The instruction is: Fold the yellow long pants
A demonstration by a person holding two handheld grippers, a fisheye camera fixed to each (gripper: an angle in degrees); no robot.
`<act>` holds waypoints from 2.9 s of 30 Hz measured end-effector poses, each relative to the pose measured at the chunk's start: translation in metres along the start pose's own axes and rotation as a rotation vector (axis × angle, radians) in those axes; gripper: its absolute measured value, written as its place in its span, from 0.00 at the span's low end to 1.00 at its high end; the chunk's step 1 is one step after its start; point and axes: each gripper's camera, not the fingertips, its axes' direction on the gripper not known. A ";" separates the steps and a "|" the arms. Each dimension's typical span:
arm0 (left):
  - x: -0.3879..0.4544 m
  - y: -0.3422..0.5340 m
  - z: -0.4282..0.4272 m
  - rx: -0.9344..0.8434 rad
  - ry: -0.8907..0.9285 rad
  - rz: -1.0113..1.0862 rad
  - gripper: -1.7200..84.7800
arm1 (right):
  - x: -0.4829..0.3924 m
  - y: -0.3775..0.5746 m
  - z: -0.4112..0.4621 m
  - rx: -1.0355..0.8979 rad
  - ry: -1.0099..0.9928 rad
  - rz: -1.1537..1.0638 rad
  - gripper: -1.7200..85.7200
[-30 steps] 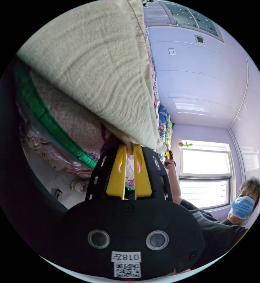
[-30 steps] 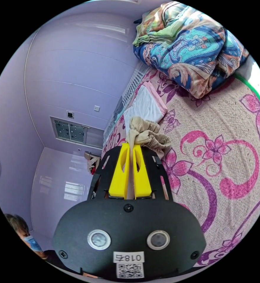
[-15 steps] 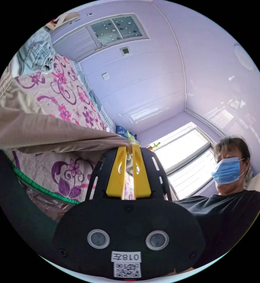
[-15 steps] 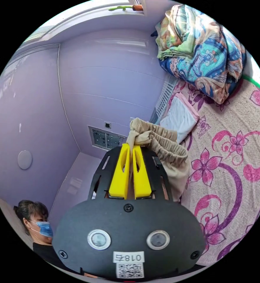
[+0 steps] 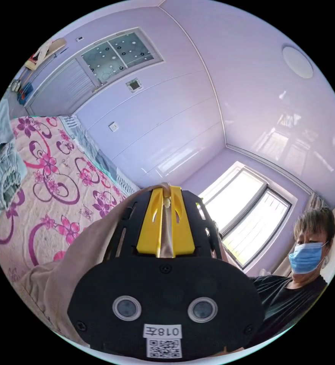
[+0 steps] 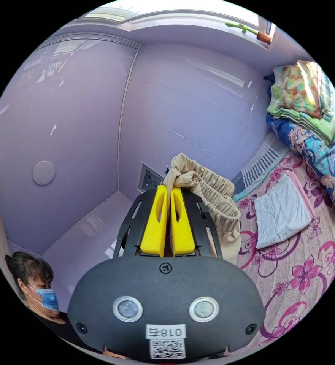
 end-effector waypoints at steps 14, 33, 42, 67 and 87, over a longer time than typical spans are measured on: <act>0.033 -0.083 0.140 -0.298 0.134 0.167 0.06 | 0.060 -0.011 -0.063 0.124 0.036 -0.095 0.02; -0.110 0.208 0.300 -0.699 -0.006 -0.435 0.06 | 0.295 0.130 -0.319 0.191 0.491 0.175 0.02; -0.132 0.191 0.256 -0.549 0.024 -0.591 0.10 | 0.340 0.170 -0.299 0.283 0.533 0.288 0.02; -0.138 0.093 0.163 -0.169 -0.040 -0.519 0.08 | 0.318 0.471 0.274 -1.124 0.880 -0.892 0.20; 0.011 0.068 0.658 -0.959 0.204 -0.134 0.07 | 0.433 0.444 0.060 -0.795 1.141 -0.508 0.08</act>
